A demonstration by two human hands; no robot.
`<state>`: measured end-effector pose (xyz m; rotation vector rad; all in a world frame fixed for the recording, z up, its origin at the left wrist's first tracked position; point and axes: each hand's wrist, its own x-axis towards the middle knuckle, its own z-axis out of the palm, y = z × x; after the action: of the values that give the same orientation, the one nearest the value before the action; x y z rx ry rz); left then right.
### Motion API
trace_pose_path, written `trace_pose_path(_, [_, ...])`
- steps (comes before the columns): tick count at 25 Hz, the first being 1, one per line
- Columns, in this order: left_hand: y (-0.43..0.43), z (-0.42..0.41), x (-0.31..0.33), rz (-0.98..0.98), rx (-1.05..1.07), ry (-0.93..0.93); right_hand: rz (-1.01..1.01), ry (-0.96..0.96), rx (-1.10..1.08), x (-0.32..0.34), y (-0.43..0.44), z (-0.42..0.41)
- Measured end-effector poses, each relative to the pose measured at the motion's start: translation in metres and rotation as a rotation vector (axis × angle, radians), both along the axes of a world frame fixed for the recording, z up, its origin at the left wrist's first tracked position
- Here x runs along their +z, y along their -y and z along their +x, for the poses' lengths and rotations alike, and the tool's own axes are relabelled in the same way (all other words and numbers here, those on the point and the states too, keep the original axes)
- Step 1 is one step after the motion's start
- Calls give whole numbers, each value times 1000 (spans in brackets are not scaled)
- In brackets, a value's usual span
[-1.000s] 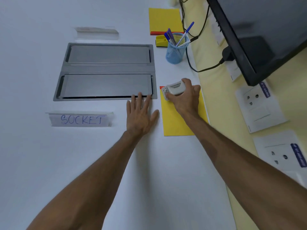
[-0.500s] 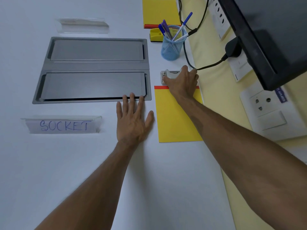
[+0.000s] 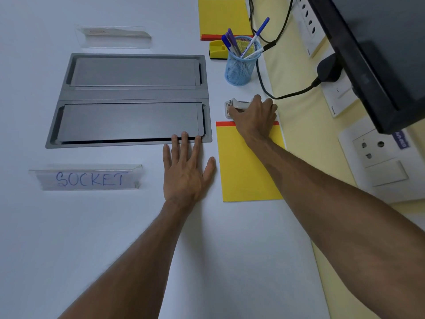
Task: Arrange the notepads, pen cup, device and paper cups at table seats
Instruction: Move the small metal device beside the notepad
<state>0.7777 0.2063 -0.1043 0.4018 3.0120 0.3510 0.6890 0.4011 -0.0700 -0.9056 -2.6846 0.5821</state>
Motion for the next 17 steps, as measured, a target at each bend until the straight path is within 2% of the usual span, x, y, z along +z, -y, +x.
trace_pose_path(6, [1, -1, 0, 11, -7, 6, 82, -113, 39, 12, 31, 59])
trace_pose_path(10, [8, -3, 2, 54, -72, 63, 73, -117, 215, 12, 51, 127])
trace_pose_path(14, [25, -7, 28, 310, -141, 299, 27, -83, 374, 23, 57, 176])
trace_pose_path(17, [43, 21, 60, 369, -348, 257, -44, -90, 402, 40, 66, 200])
